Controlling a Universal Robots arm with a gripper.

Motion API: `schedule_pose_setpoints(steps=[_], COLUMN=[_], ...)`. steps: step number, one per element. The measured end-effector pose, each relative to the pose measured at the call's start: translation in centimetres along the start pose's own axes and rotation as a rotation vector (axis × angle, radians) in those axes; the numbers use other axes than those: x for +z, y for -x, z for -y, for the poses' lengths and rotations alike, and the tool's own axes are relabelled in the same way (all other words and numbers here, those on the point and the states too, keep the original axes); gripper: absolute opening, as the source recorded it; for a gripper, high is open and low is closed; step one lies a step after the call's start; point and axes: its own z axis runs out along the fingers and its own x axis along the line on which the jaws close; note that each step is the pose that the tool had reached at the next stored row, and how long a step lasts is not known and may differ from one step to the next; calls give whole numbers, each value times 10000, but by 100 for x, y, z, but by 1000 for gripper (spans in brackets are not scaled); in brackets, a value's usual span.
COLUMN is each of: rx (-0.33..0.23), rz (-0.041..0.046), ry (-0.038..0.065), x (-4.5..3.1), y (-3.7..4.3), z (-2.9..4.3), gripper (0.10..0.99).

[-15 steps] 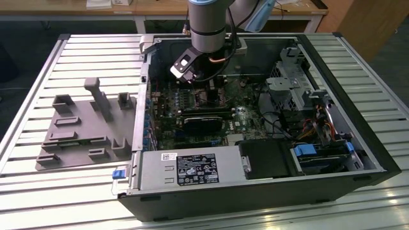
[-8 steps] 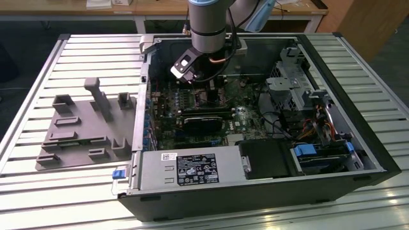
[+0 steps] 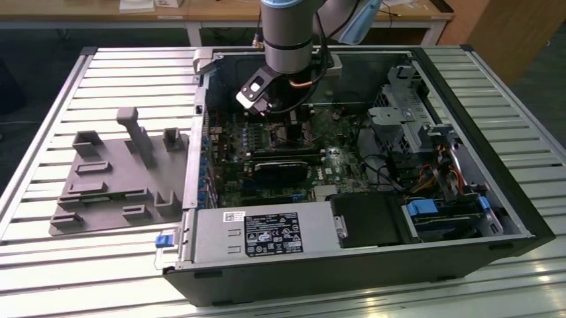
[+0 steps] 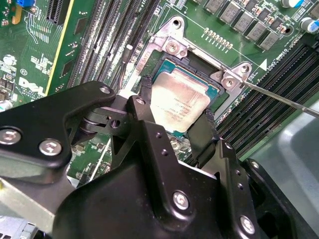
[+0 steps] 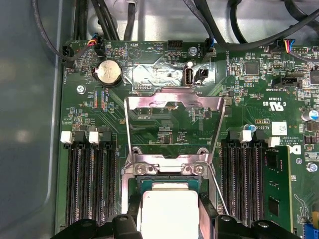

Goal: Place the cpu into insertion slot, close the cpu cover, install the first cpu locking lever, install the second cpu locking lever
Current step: 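Place the cpu into insertion slot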

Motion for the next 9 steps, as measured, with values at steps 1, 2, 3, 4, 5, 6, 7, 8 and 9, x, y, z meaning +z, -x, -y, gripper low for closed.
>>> schedule_pose_setpoints(steps=[1,2,3,4,5,6,7,8,9], rx=[0,0,0,0,0,0,1,0,0], rz=[0,-1,0,-1,-2,-1,-1,0,0], ry=[0,0,-1,1,1,1,0,0,0], x=[0,0,1,1,2,2,2,2,2], y=[0,0,0,0,0,0,0,0,0], z=[0,0,0,0,0,0,0,0,0], gripper=[537,537,537,537,549,612,612,612,612])
